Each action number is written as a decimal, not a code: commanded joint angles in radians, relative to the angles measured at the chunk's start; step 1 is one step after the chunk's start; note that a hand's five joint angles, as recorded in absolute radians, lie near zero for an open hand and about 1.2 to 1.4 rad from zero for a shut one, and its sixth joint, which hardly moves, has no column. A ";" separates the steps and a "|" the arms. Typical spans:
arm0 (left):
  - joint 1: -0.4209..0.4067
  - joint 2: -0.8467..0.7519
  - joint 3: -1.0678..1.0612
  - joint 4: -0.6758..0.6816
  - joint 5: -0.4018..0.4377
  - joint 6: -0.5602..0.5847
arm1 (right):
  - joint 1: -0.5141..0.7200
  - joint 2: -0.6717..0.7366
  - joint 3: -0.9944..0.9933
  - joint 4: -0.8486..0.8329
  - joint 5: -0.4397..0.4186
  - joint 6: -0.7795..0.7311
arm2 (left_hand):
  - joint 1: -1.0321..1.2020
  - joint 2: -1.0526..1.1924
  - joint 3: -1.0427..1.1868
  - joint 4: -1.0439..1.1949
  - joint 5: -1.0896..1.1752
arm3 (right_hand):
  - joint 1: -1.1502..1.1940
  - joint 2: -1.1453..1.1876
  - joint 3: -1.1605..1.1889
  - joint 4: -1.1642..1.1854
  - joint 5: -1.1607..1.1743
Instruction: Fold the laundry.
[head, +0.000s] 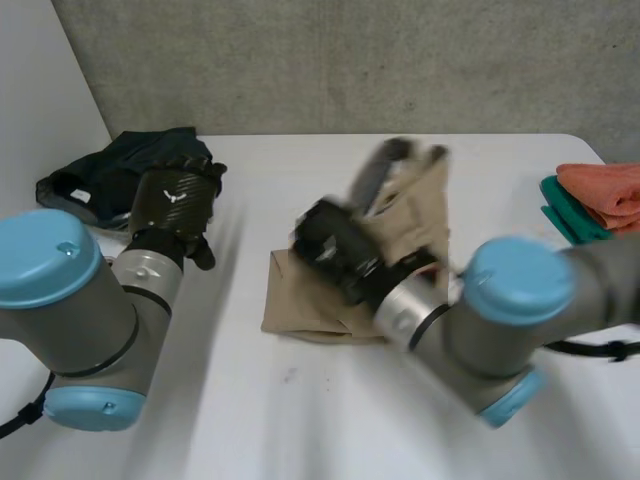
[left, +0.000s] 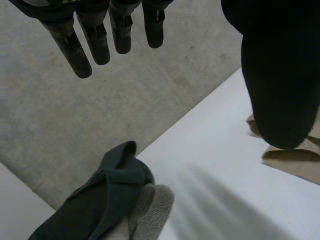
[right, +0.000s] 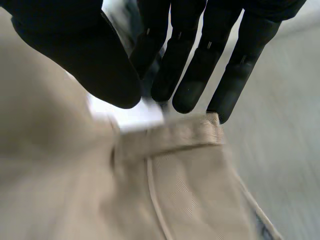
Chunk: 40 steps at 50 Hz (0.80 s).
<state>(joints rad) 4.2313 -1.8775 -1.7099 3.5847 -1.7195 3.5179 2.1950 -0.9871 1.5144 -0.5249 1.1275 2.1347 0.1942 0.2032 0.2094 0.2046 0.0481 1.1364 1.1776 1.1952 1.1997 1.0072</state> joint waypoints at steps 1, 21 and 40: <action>0.010 0.008 -0.001 -0.001 0.001 -0.027 | 0.083 0.140 -0.031 -0.015 -0.126 -0.122 | -0.020 -0.029 -0.035 -0.030 -0.048 | 0.260 0.219 0.201 0.197 0.215; -0.120 -0.164 0.328 -0.003 0.069 -0.076 | -0.158 -0.277 0.073 0.178 0.205 0.860 | -0.010 -0.019 -0.025 -0.021 -0.039 | -0.962 -1.003 -1.021 -1.025 -1.007; -0.246 -0.571 0.713 -0.334 0.133 -0.109 | -0.222 -0.010 -0.163 0.439 0.195 0.878 | 0.022 0.013 0.007 0.012 -0.006 | -0.962 -1.003 -1.021 -1.025 -1.007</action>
<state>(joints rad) 3.9754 -2.3774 -1.0500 3.3725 -1.5341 3.3959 1.9608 -1.0684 1.3986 -0.0849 1.4277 3.0141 0.1943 0.2033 0.2094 0.2046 0.0482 0.2300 0.2173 0.2134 0.2127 0.0478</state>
